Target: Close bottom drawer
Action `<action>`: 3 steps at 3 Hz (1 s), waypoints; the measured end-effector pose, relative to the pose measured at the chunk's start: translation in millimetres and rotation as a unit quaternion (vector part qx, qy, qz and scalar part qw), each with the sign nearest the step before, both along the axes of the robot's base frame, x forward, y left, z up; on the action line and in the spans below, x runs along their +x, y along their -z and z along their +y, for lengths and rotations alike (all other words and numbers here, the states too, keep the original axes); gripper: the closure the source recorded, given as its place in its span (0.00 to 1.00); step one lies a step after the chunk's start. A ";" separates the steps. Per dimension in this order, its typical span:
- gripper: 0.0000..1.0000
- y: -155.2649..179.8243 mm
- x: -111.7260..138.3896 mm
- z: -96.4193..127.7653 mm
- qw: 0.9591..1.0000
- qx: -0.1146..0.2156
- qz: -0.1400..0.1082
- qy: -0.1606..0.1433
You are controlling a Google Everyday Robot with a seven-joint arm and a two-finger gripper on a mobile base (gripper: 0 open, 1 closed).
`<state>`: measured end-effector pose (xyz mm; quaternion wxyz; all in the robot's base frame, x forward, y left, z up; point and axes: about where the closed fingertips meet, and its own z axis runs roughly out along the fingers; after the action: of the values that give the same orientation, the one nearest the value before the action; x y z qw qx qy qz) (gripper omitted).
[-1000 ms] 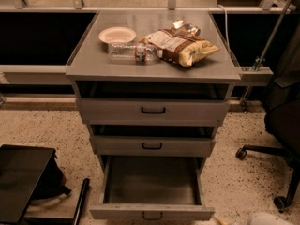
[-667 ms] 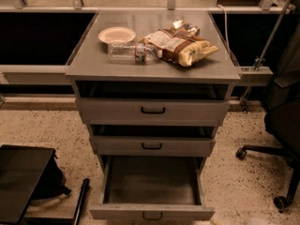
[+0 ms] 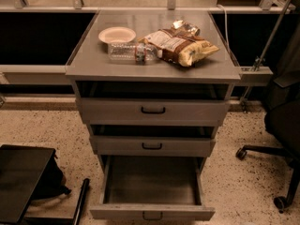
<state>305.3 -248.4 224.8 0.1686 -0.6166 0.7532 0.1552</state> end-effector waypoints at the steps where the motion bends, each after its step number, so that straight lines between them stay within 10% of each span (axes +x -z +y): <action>1: 0.00 0.0 0.0 0.0 1.000 0.000 0.000 0.000; 2: 0.00 9.3 4.1 3.7 1.000 0.030 0.001 -0.009; 3: 0.00 39.4 6.5 44.2 0.991 0.128 0.001 -0.026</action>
Offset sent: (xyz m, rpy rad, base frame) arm 0.0325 0.0165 -0.0609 0.4799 0.0087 0.1390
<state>311.8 -204.2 185.4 0.2412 -0.6089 0.7110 0.2558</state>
